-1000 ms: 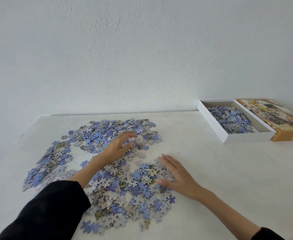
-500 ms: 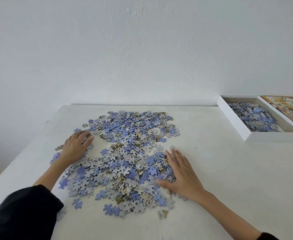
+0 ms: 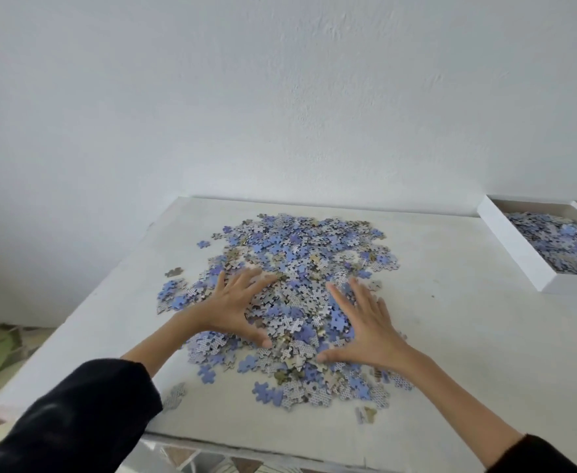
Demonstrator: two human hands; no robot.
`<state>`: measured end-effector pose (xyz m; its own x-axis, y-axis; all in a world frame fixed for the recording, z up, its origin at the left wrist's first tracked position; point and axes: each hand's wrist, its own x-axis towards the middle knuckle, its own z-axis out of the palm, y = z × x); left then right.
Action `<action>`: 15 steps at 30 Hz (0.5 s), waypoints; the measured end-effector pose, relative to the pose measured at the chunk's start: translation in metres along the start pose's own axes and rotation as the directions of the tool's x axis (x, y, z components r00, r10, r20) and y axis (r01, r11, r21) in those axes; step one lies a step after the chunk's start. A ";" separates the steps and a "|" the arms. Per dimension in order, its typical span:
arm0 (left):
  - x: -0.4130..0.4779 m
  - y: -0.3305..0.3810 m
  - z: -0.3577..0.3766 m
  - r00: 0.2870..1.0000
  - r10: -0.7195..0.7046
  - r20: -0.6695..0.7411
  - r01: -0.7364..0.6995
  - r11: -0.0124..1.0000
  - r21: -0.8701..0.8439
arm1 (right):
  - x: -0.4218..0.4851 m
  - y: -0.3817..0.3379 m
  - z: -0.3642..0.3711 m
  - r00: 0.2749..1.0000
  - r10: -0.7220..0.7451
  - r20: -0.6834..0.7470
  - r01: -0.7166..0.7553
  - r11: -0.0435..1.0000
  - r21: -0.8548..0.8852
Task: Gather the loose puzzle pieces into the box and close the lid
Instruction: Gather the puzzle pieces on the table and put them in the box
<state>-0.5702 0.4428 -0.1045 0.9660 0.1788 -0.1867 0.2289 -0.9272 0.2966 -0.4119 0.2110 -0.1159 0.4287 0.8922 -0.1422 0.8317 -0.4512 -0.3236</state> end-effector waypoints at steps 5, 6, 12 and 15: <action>0.012 0.005 0.007 0.995 0.033 -0.093 -0.030 0.999 0.027 | 0.024 -0.007 0.002 1.000 0.000 -0.027 -0.002 0.998 -0.057; 0.013 0.005 0.007 0.993 0.038 -0.113 -0.034 0.999 0.034 | 0.029 -0.008 0.002 0.999 -0.005 -0.037 0.003 0.998 -0.071; 0.013 0.005 0.007 0.967 0.091 -0.236 -0.074 0.994 0.079 | 0.044 -0.008 0.002 0.983 -0.109 -0.147 0.090 0.987 -0.131; 0.014 0.005 0.008 0.960 0.099 -0.261 -0.088 0.995 0.054 | 0.045 -0.006 0.002 0.951 -0.120 -0.287 0.104 0.992 -0.068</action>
<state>-0.5560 0.4382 -0.1129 0.9817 0.1654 0.0947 0.1358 -0.9557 0.2613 -0.3981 0.2538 -0.1223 0.4092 0.8962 0.1716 0.8939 -0.3559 -0.2725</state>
